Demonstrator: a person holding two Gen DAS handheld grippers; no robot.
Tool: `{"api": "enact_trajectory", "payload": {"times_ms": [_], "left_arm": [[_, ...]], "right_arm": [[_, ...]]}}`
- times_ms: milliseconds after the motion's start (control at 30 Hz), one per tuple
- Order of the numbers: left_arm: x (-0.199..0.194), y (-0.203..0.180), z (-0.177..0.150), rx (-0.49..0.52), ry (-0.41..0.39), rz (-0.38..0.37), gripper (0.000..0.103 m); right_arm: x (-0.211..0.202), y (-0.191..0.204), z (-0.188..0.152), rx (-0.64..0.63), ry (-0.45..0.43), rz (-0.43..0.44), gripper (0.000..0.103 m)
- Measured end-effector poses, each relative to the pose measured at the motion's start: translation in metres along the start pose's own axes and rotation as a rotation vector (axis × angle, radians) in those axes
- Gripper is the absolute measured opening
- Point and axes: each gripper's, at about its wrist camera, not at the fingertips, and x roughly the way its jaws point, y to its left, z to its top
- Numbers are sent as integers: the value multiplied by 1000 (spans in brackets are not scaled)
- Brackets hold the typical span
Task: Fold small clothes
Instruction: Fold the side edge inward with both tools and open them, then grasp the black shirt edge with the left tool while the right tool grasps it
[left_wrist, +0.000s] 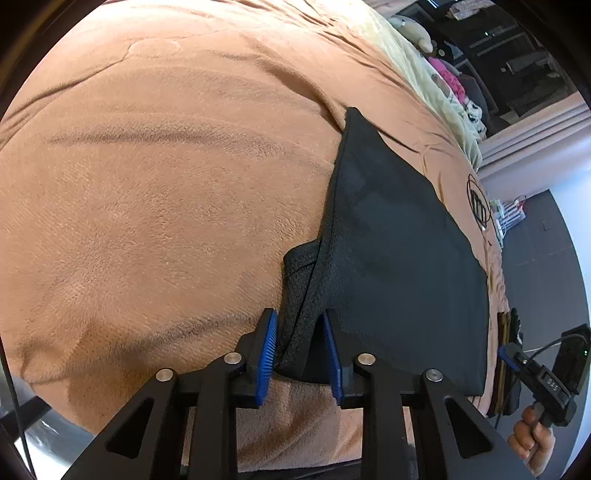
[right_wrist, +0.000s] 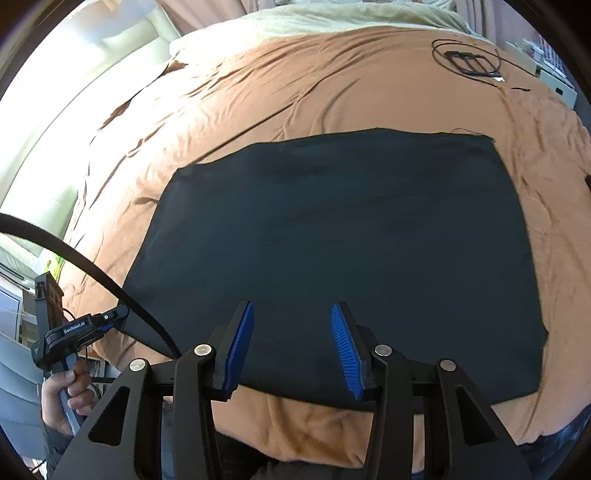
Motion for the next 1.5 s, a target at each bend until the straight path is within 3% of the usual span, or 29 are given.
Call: {"api": "enact_trajectory", "payload": {"times_ms": [300,500,900,967,1100,1500], "left_arm": [[-2,5,-2,-10,8,-32,22],[-5,3,-8,-17,14,-26,22],[-11,6,-17,-97,-19,10,21],[-10,6,-18,-103,-32,25,15],[-11,1,-20,-99,-54,59,11],[-13,-4,-25,-115,-71,84,8]], "right_arm": [[44,21,18,-20,84,-39,25],[66,12,28,-8,124,-59,16],[97,3,57,-34,119,-69,10],[104,6,62,-37,112,-64,10],[111,2,74,-43,105,-61,9],[137,0,116,-56,78,-67,9]]}}
